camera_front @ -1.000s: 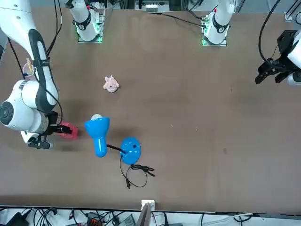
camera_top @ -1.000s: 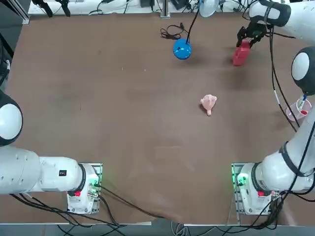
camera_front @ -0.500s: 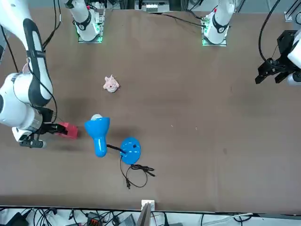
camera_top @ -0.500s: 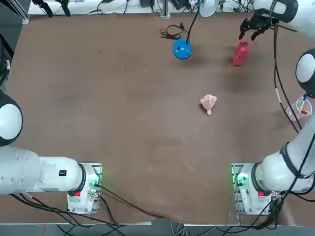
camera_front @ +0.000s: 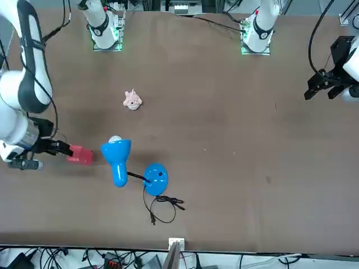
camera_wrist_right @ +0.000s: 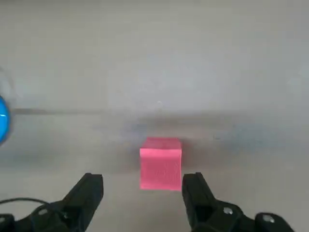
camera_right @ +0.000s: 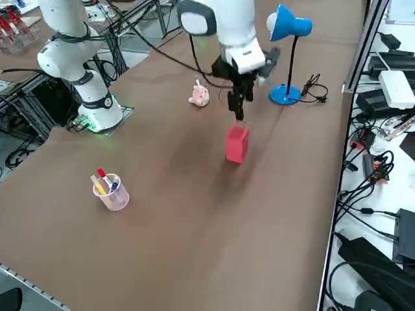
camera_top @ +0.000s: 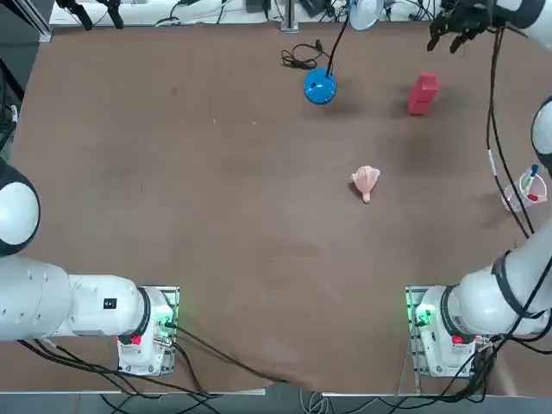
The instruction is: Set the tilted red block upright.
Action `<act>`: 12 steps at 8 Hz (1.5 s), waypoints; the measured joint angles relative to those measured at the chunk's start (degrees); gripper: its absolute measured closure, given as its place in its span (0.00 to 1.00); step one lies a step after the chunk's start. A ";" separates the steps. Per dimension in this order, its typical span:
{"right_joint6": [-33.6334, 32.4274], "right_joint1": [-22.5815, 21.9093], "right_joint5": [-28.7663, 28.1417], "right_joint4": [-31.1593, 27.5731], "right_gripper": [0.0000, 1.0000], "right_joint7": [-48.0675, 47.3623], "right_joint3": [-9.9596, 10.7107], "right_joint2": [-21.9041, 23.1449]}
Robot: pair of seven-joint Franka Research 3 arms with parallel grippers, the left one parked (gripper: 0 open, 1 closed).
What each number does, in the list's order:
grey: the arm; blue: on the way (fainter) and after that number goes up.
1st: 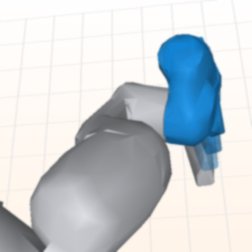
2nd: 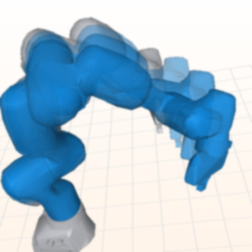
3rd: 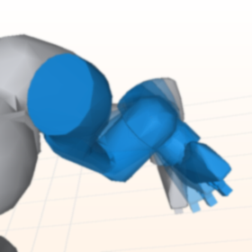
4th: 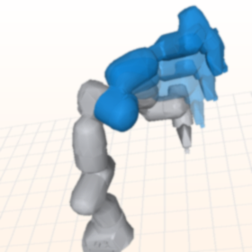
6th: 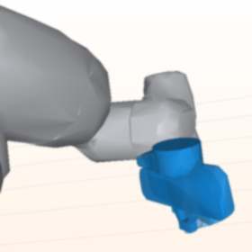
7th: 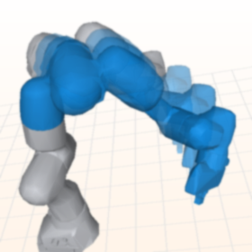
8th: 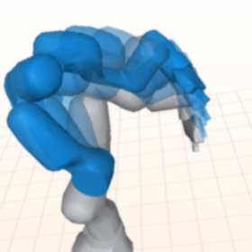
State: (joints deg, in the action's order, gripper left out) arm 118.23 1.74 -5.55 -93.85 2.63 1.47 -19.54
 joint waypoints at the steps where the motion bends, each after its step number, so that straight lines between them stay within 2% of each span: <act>1: -2.50 -0.08 0.00 0.83 0.00 0.00 -0.13 2.94; 4: -16.54 -0.45 0.00 4.97 0.00 0.00 -0.76 10.95; 6: -23.21 -1.09 0.49 5.63 0.00 -0.01 -1.09 15.07; 9: -28.76 -4.76 5.42 4.99 0.00 -3.04 -1.23 19.77; 11: -30.11 -7.38 6.86 1.93 0.00 -5.27 -1.14 23.85; 12: -30.89 -8.08 6.88 0.41 0.00 -5.30 -0.43 25.74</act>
State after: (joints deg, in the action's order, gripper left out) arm 87.34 -6.34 1.34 -93.44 -2.67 1.04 6.20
